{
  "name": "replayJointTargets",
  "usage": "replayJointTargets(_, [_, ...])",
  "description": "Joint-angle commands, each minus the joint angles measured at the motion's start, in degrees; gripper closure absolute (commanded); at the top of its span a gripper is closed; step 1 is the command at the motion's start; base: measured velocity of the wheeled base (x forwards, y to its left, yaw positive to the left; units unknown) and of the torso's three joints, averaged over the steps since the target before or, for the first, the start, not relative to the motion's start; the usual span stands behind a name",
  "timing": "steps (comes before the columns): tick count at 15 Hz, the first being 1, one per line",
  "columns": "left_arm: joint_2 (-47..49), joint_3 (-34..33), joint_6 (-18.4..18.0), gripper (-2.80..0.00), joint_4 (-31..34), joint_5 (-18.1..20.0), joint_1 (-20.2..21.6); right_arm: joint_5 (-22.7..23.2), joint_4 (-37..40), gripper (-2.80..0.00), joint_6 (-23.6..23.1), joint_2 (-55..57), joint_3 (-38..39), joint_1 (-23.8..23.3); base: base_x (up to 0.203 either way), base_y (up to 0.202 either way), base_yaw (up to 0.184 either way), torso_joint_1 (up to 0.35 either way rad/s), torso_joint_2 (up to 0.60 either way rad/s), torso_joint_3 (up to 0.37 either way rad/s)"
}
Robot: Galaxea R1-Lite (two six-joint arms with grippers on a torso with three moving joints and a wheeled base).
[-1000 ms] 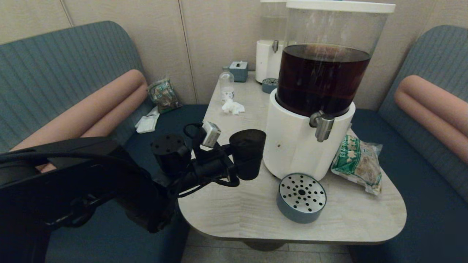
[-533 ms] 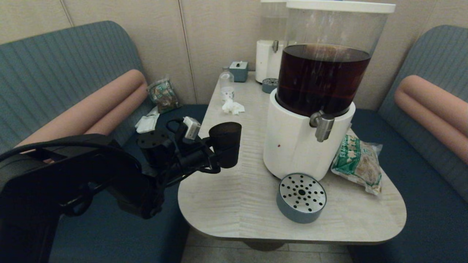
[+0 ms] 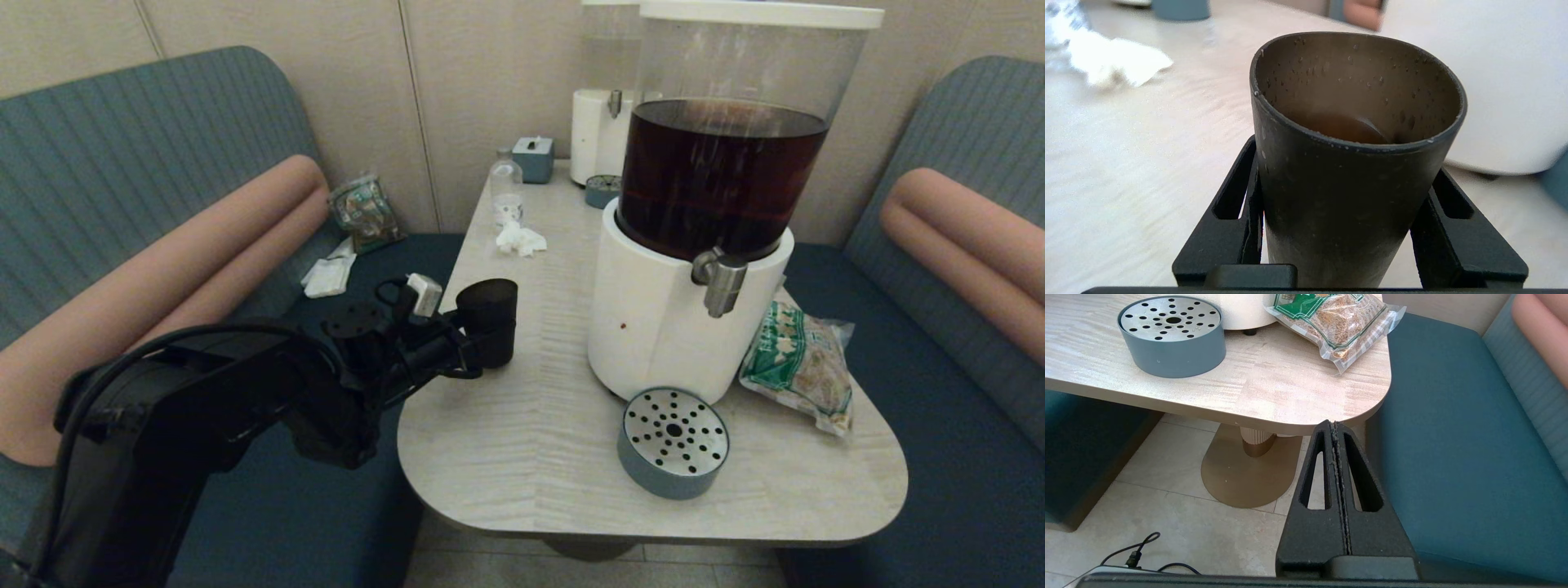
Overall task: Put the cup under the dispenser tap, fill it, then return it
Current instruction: Place the cup next to the water dispenser
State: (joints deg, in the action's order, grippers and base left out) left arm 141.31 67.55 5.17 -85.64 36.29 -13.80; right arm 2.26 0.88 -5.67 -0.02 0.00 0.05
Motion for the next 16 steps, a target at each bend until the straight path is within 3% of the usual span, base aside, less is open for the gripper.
replayJointTargets(1, [2.66, 1.36, 0.02, 0.00, -0.49, 0.18, 1.06, 0.03, 0.00, 0.00, -0.05, -0.06, 0.00, 0.04, 0.000, 0.000, 0.000, 0.000, 0.00, 0.000])
replayJointTargets(5, [2.32, 1.89, 0.02, 0.00, -0.49, 0.10, 1.50, 0.03, 0.00, 0.00, -0.05, -0.06, 0.00, 0.04, 0.000, 0.000, 0.000, 0.000, 0.00, 0.000])
replayJointTargets(6, [2.21, 1.66, 0.09, -2.80, -0.49, 0.10, 1.45, 0.03, 0.00, 0.00, -0.05, -0.06, 0.00, 0.04, 0.000, 0.000, 0.000, 0.000, 0.00, 0.000])
replayJointTargets(16, [0.20, 0.01, 0.64, -2.80, -1.44, 0.00, 1.41, 0.03, 0.00, 0.00, -0.05, -0.06, 0.00, 0.04, 0.000, 0.000, 0.000, 0.000, 0.00, 0.000])
